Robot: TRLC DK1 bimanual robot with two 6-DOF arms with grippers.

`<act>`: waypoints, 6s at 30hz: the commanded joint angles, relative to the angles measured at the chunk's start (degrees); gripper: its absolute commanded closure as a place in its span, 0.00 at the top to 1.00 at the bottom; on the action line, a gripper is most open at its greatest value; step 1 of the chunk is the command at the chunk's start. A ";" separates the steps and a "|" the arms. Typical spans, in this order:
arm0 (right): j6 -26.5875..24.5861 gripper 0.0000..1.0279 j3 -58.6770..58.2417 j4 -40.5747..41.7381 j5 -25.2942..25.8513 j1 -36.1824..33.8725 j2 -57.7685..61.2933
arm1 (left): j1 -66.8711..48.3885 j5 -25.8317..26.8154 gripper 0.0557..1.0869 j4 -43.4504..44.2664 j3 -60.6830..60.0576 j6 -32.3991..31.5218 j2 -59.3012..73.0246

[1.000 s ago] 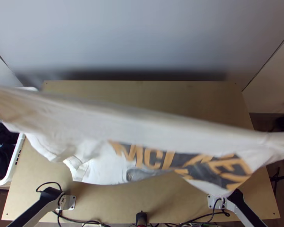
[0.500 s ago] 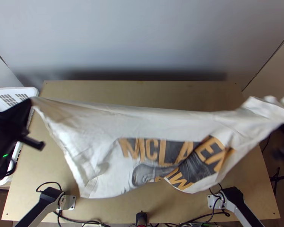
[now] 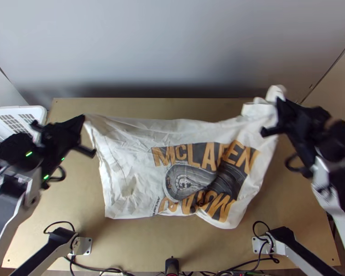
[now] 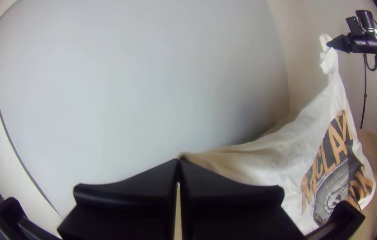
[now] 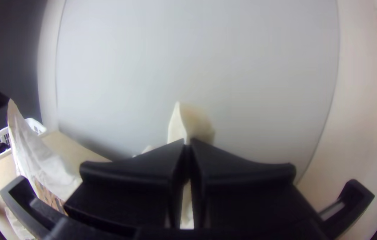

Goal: Fold the t-shirt

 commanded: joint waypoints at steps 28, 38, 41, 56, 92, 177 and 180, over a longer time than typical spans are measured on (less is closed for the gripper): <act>2.35 0.02 17.48 16.88 1.13 0.33 49.62 | 14.16 -3.94 0.03 30.83 13.64 -4.22 56.08; 2.61 0.03 22.75 17.94 1.92 0.16 58.77 | 14.24 -5.87 0.03 31.18 24.97 -4.31 68.12; 2.70 0.03 23.72 18.11 2.00 0.42 60.79 | 13.89 -6.13 0.03 31.09 26.21 -4.31 70.41; 2.79 0.95 22.58 14.95 1.83 1.83 60.70 | 12.22 -5.08 0.69 19.93 27.79 -7.03 67.42; 9.38 0.95 -1.24 -10.98 -2.39 3.41 15.17 | 2.03 7.67 0.78 -38.08 -6.40 -12.48 23.30; 8.76 0.95 -16.71 -21.96 -5.91 41.47 7.17 | 16.09 7.75 0.93 -40.10 -3.06 -12.22 14.77; 8.59 0.95 -17.32 -21.79 -5.91 45.07 8.32 | 16.00 8.02 0.93 -40.71 -6.49 -11.69 12.49</act>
